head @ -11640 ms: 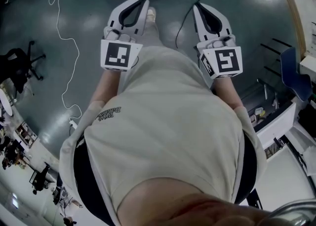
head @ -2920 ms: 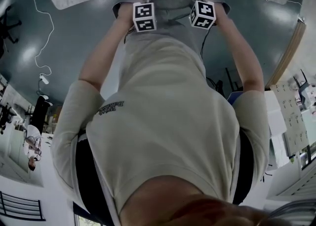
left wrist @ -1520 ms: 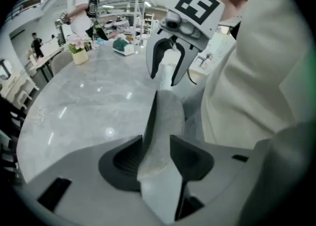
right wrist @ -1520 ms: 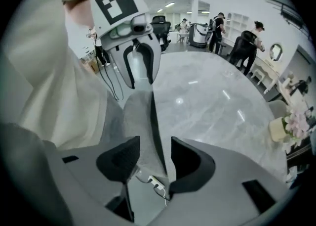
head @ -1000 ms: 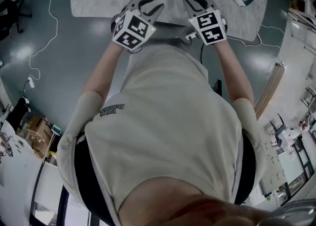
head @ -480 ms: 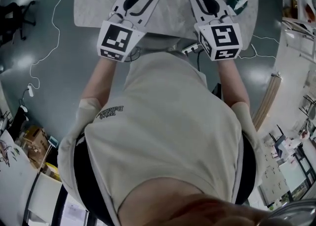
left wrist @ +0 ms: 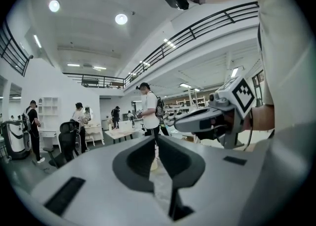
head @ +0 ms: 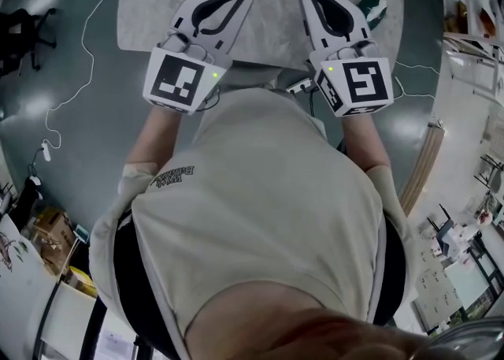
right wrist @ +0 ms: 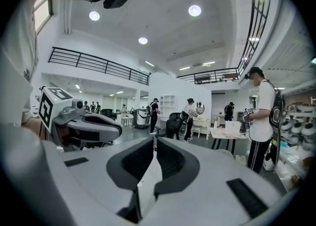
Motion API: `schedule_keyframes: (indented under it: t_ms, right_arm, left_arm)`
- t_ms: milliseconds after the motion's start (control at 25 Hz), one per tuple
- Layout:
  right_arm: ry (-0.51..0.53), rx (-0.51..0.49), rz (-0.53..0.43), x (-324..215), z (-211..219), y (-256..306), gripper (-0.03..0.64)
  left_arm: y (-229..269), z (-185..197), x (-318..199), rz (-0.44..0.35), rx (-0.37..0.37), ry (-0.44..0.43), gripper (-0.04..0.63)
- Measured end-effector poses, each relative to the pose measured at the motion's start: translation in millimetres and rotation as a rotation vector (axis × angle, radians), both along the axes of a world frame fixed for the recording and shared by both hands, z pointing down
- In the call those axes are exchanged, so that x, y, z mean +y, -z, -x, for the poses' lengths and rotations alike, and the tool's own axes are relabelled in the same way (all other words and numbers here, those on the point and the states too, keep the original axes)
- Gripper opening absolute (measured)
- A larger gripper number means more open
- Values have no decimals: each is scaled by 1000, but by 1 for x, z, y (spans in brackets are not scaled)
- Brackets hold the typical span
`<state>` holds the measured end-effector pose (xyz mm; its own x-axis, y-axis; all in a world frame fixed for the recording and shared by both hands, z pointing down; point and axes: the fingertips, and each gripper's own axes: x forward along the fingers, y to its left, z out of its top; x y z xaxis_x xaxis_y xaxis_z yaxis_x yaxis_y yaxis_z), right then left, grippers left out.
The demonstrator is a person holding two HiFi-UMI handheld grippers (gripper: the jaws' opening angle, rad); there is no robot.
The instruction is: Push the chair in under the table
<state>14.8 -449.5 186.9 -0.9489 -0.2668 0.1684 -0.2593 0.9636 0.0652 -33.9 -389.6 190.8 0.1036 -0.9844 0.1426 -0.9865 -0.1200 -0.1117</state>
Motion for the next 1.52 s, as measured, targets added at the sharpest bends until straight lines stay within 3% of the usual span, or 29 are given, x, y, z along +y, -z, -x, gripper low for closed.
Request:
schedule_keyframes:
  t_ms: [160, 240, 400, 440, 840, 1520]
  right_arm:
    - [-17, -60, -27, 1, -3, 20, 23]
    - [-26, -99, -41, 1, -7, 32, 21]
    - [-30, -142, -119, 12, -8, 50, 12]
    - [-32, -142, -145, 14, -8, 52, 11]
    - [-30, -159, -155, 16, -10, 53, 9]
    - [-9, -147, -146, 19, -5, 51, 9]
  left_arm:
    - [21, 1, 4, -70, 16, 8, 19]
    - [33, 3, 5, -116, -12, 23, 12]
    - [48, 4, 14, -136, -217, 53, 11]
    - [52, 1, 15, -146, -238, 49, 11]
    - [47, 2, 12, -159, -146, 26, 11]
    - [45, 3, 14, -144, -151, 27, 12]
